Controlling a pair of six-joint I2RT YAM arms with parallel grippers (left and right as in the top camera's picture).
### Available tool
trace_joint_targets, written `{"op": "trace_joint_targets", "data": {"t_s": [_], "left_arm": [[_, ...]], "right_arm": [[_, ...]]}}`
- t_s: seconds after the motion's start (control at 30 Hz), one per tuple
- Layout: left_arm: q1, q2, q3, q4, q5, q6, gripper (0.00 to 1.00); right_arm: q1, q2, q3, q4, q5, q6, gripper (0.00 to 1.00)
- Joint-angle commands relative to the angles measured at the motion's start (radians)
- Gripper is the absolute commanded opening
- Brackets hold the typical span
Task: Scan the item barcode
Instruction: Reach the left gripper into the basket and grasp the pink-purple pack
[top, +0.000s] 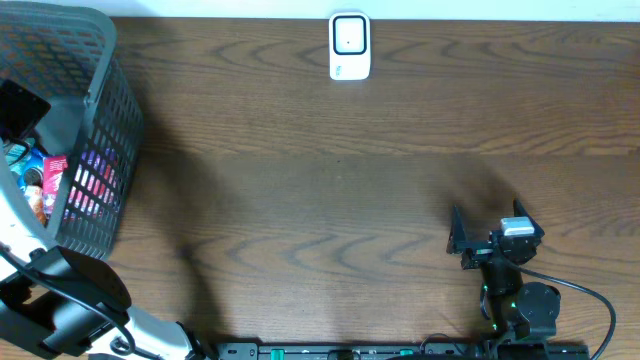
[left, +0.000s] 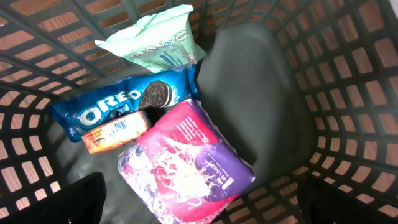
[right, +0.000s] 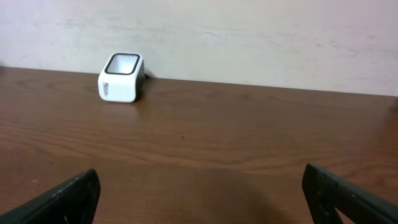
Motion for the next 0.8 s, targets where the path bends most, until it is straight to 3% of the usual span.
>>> {"op": "trace_joint_targets", "data": {"t_s": [0.0, 0.63, 0.77], "left_arm": [[0.002, 0.018, 0.007, -0.006, -0.018, -0.024, 0.98], [0.002, 0.02, -0.012, -0.028, 0.071, -0.026, 0.98], [0.002, 0.021, -0.047, -0.032, 0.059, -0.106, 0.98]], "right_arm": [[-0.008, -0.006, -0.003, -0.002, -0.002, -0.012, 0.99], [-0.008, -0.006, -0.003, -0.002, -0.002, -0.012, 0.99], [-0.008, -0.006, -0.003, -0.002, -0.003, -0.012, 0.99]]}}
